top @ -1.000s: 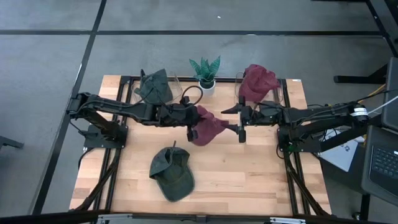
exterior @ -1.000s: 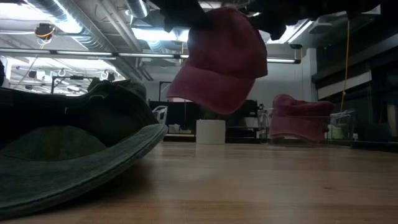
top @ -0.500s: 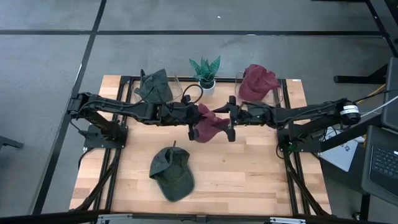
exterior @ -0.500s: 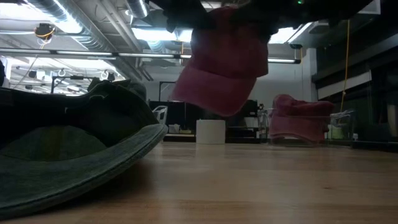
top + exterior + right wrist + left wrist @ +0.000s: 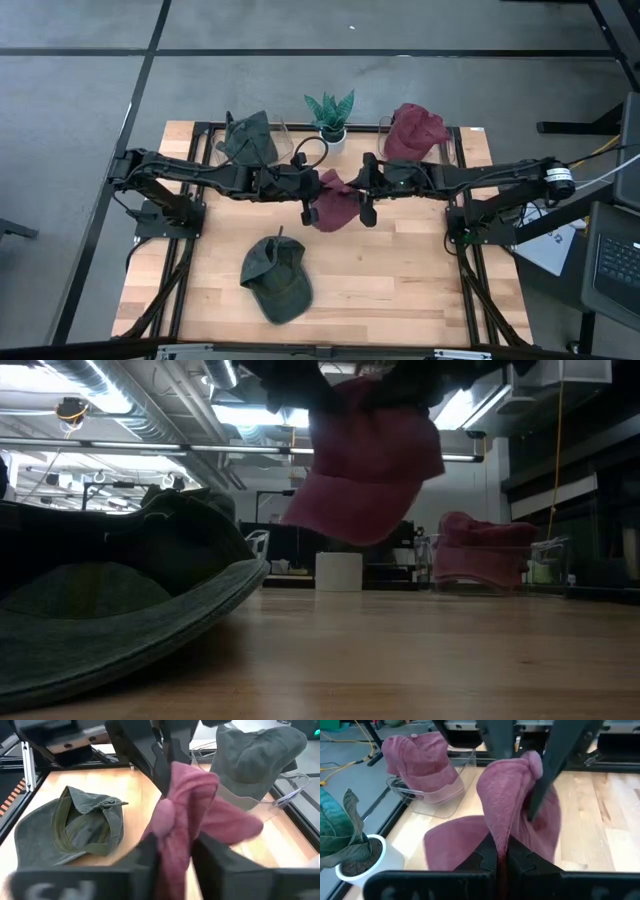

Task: Pick & Place hat
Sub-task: Put the red cap into the right transparent bin

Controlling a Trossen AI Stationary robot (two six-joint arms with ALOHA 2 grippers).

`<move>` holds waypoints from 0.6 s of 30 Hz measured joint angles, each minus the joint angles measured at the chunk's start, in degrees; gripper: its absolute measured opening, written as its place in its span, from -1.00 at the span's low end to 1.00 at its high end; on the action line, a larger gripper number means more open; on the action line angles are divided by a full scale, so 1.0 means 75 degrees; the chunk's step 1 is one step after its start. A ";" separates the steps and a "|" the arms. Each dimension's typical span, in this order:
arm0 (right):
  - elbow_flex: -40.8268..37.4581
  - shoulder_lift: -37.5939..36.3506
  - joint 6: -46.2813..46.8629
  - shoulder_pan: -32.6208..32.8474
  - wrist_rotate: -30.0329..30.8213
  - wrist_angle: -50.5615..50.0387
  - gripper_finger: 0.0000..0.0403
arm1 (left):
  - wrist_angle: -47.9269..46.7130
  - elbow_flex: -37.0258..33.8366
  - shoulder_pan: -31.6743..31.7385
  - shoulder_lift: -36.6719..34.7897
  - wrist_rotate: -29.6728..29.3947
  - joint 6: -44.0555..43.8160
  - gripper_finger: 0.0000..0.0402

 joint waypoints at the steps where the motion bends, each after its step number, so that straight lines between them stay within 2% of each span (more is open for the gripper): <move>1: 0.0010 0.0000 0.0000 0.0000 0.0000 0.0000 -0.71 | -0.0020 0.0000 0.0001 0.0000 0.0000 0.0009 -0.98; 3: 0.0011 0.0000 -0.0029 0.0000 -0.0003 -0.0050 -0.91 | -0.0053 0.0000 -0.0004 0.0000 0.0006 0.0072 -0.97; 4: 0.0012 -0.0003 -0.0043 0.0000 0.0000 -0.0103 -0.94 | -0.0080 0.0000 -0.0004 0.0000 0.0022 0.0115 -0.97; 11: 0.0023 -0.0014 0.0106 -0.0003 -0.0009 -0.0432 -0.96 | -0.0158 0.0000 -0.0010 0.0000 0.0029 0.0067 -0.86; 18: 0.0023 -0.0015 -0.0030 -0.0003 -0.0026 -0.0618 -0.97 | -0.0155 0.0000 -0.0010 0.0000 -0.0002 0.0326 -0.52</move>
